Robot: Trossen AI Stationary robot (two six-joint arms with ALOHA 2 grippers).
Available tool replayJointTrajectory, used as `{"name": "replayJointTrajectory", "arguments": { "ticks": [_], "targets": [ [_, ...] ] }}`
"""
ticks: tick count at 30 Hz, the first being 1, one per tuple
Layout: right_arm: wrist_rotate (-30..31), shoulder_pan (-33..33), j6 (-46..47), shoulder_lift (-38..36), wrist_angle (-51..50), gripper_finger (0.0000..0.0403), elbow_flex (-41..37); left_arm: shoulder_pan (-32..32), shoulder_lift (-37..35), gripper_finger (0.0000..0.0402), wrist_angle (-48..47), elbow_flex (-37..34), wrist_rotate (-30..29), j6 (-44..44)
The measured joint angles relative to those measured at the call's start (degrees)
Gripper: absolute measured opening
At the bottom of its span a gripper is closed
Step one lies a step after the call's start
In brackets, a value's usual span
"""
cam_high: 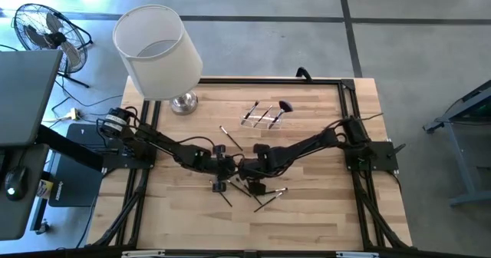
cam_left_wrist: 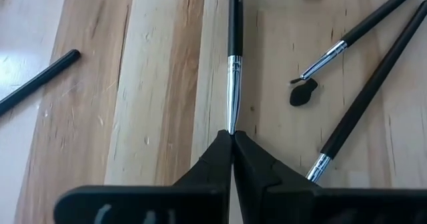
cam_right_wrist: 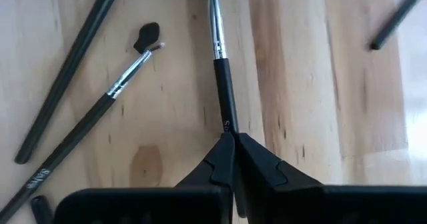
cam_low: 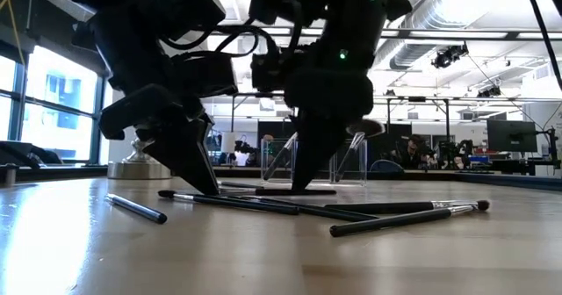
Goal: Put items in baskets/containers
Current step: Put the eyeshadow brush into the transparent organizer
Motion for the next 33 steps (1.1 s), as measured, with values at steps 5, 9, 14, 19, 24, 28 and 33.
{"name": "replayJointTrajectory", "arguments": {
  "ticks": [5, 9, 14, 19, 24, 28, 33],
  "targets": [
    [2.37, 0.02, 2.49, -2.53, -2.75, 0.0028, -0.01, 0.00, -0.28, 0.0001, -3.97, 3.03, -0.53, -0.68],
    [3.01, 0.02, 2.55, -4.51, -6.10, 0.0057, -0.03, 0.02, -0.18, 0.0000, -11.24, 7.09, -1.02, -2.75],
    [3.55, 1.43, 2.49, -6.67, -11.14, 0.0097, 0.03, 0.63, -0.17, 0.0000, -19.61, 12.31, 0.51, -5.93],
    [12.46, 4.98, 6.56, -9.41, -21.60, 0.0104, 0.05, 1.43, -0.17, 0.0000, -24.08, 16.39, 1.19, -7.10],
    [17.91, 9.46, 12.83, -14.79, -24.09, 0.0075, -3.22, 2.06, -0.05, 0.0000, -26.38, 18.40, 5.16, -9.30],
    [20.03, 12.18, 17.32, -20.27, -18.44, 0.0037, -10.22, 3.30, -0.22, 0.0000, -26.16, 19.07, 10.11, -12.82],
    [17.33, 13.90, 23.52, -26.84, -11.13, 0.0005, -20.29, 4.92, -0.24, 0.0000, -25.34, 20.99, 15.67, -16.56]
  ]
}}
